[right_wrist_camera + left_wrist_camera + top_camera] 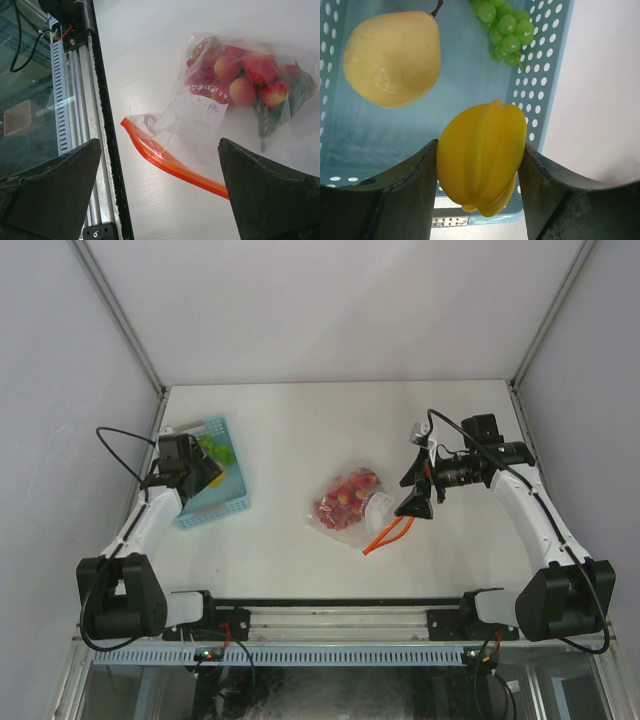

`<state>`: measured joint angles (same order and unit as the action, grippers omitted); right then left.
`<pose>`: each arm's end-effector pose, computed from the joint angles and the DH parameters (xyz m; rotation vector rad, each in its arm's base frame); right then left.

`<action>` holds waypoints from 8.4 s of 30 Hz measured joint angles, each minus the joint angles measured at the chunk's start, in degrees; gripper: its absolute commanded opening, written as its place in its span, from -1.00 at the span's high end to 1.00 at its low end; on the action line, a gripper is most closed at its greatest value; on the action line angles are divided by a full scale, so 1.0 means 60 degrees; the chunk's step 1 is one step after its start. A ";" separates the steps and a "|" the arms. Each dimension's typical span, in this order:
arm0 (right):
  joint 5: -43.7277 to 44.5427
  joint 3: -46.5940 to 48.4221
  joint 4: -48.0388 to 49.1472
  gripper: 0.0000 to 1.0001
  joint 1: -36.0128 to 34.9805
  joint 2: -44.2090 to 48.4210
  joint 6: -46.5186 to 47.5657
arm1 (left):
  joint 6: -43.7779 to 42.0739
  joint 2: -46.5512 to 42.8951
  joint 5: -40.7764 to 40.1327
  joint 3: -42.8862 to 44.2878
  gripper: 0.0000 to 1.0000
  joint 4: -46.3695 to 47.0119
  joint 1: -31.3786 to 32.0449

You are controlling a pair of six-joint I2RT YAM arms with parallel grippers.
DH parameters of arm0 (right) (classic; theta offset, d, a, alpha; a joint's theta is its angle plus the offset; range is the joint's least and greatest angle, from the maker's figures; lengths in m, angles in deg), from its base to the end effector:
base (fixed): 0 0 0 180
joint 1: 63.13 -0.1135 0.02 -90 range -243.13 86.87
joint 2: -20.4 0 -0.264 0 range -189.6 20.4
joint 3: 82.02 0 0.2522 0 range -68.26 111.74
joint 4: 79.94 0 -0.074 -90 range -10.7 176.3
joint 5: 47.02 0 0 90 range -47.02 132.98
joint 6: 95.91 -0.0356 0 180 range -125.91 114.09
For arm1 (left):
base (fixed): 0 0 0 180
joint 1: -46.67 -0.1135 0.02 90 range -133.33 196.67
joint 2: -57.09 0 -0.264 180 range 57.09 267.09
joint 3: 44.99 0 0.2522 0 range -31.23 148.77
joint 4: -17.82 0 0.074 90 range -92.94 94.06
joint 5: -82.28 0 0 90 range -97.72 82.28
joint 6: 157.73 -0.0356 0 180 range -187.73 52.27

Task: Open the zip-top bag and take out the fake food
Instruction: Place the fake fruit in the bin, then pick up the fake fruit from the zipper food storage bag.

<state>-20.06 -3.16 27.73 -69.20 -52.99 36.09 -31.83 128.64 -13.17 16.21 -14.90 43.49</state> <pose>0.2264 0.0560 0.3076 -1.1454 1.8919 1.1416 0.2639 0.0180 0.2439 -0.8227 2.1746 -0.1781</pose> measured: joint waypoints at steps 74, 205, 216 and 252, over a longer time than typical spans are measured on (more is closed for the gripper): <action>-0.0754 -0.2262 0.1650 -0.77 0.0080 0.3785 0.2823 | -0.1209 -0.5581 0.1679 -0.1752 -0.97 0.1421 -0.0004; 0.7129 -0.4459 0.8553 0.18 -0.3384 -0.2098 0.1031 | 0.1031 0.7559 0.5952 0.4207 0.25 0.3996 0.6623; 0.7176 -0.4393 0.8455 1.00 -0.3483 -0.2208 0.0452 | 0.1162 0.7548 0.6007 0.4018 0.11 0.4167 0.6626; 0.3639 -0.4382 0.6364 1.00 -0.1297 0.0619 -0.1570 | -0.4280 0.0630 0.4980 -0.3738 -0.85 0.8776 0.7322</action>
<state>1.77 -29.46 65.92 -76.98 -49.27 26.67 -57.51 132.42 16.71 -6.22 37.75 87.42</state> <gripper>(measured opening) 0.036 0.923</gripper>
